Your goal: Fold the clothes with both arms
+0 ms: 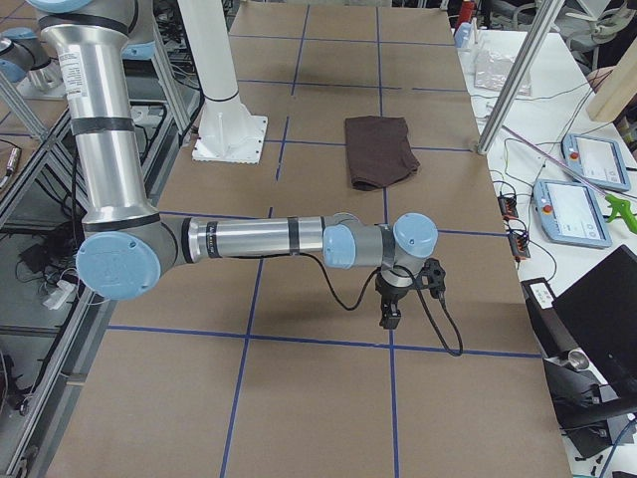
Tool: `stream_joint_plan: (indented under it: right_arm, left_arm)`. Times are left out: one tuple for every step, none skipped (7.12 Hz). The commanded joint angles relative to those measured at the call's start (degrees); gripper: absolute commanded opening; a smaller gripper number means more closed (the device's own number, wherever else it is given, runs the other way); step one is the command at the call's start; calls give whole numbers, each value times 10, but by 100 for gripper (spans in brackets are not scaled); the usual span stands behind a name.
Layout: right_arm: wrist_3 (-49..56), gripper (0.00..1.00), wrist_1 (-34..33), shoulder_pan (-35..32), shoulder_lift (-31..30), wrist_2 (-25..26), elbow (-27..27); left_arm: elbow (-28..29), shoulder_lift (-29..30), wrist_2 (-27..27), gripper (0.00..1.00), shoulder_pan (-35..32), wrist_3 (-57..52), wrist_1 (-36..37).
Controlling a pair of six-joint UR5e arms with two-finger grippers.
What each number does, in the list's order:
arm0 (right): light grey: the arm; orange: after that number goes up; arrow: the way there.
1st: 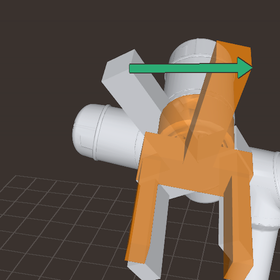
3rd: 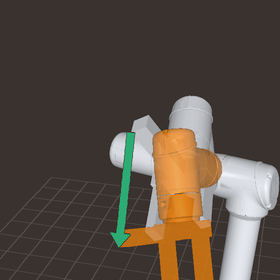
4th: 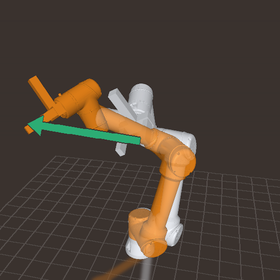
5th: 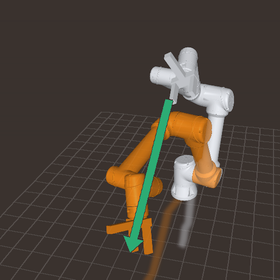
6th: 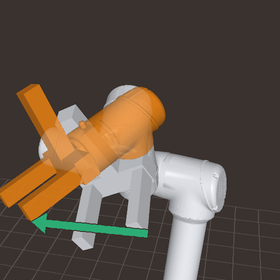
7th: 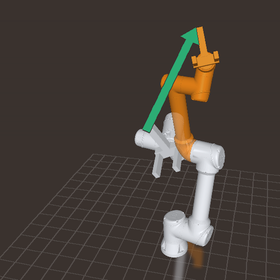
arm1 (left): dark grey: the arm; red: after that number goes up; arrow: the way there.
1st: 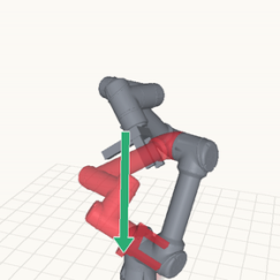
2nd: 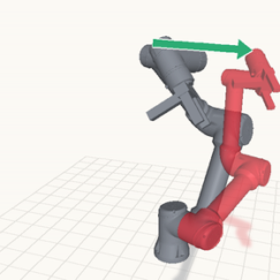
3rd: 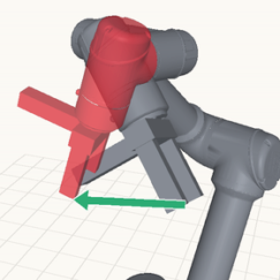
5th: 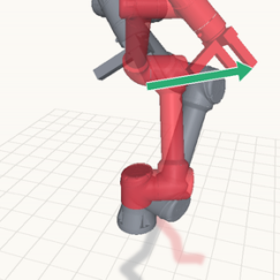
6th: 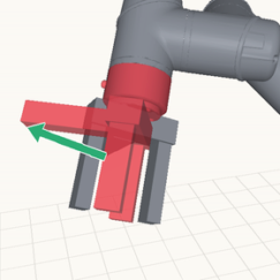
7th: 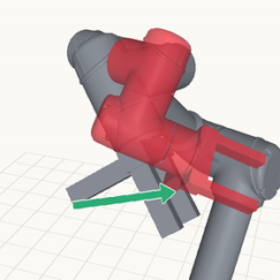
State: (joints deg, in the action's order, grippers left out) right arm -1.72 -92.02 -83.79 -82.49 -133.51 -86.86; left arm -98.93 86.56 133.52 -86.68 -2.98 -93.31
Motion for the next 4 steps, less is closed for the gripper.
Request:
stream_joint_plan:
  right_arm:
    - [0,100,-1,0,-2,-3,-2]
    - [-1,100,-1,0,-4,-6,-4]
    - [-1,100,0,8,-3,-5,-2]
    - [0,100,0,8,-1,-5,-2]
  left_arm:
    - [-6,3,0,100,-1,-1,0]
    - [-4,3,1,100,0,-2,-1]
    - [-2,3,2,100,0,-3,-1]
    - [-6,3,1,100,0,-4,-1]
